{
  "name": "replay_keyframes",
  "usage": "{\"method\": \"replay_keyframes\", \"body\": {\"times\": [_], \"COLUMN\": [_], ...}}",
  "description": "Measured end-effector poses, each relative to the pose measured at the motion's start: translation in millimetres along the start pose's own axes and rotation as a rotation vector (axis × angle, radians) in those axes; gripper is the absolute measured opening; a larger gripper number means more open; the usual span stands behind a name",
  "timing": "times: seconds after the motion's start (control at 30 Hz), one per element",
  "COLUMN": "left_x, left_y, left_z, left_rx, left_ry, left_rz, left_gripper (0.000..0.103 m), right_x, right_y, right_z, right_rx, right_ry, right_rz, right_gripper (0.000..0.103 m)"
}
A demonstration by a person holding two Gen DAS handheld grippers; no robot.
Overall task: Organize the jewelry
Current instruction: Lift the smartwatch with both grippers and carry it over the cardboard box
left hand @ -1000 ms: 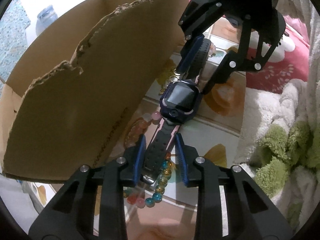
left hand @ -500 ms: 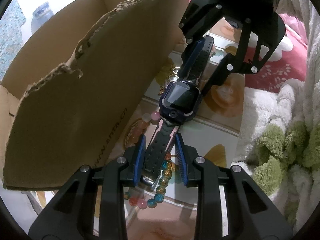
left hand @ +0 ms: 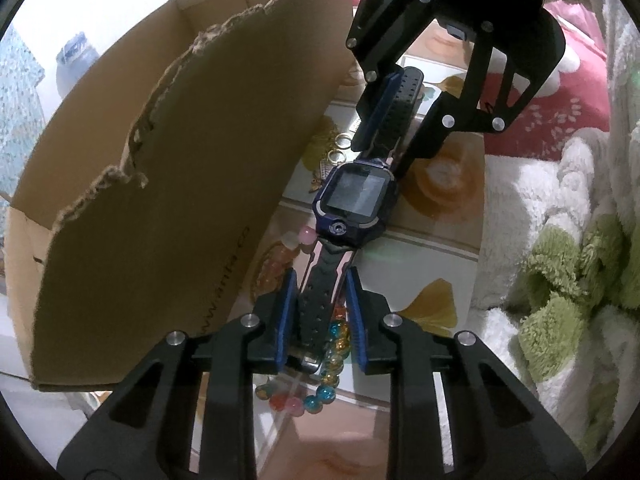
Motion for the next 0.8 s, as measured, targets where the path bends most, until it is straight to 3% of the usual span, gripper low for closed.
{"method": "replay_keyframes", "body": {"times": [0.3,0.33,0.37,0.67,0.7,0.73,0.77,0.8], "left_x": [-16,-18,-19,-27,-27,-30,-30,-30], "left_y": [-10,-11,-12,-27,-29,-32,-33,-38], "left_z": [6,6,6,-1,-2,-4,-6,-13], "left_rx": [0.008,0.01,0.013,0.069,0.074,0.077,0.083,0.085], "left_ry": [-0.012,-0.013,-0.011,0.004,0.006,0.007,0.008,0.008], "left_rz": [0.046,0.051,0.057,0.132,0.139,0.144,0.156,0.16], "left_gripper": [0.01,0.008,0.003,0.003,0.003,0.003,0.003,0.003], "right_x": [-23,-25,-28,-39,-40,-40,-37,-37], "right_y": [24,26,24,34,34,34,26,28], "right_z": [1,1,3,-3,-3,-6,-6,-7], "right_rx": [-0.039,-0.046,-0.048,-0.036,-0.032,-0.026,-0.02,-0.012], "right_ry": [-0.033,-0.031,-0.034,-0.028,-0.021,-0.017,-0.015,-0.02], "right_rz": [-0.078,-0.099,-0.117,-0.169,-0.171,-0.179,-0.181,-0.185], "right_gripper": [0.023,0.0,0.0,0.0,0.001,0.009,0.025,0.033]}}
Point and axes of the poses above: each gripper's, at about its wrist camera, not at the fingertips, and x roughly the way its jaws point, y to its left, z to its top, the point moved 8 cm from there along x, roughly the way its jaws point, and after that the axes turned 10 degrees about -z, right-handed, at the moved point
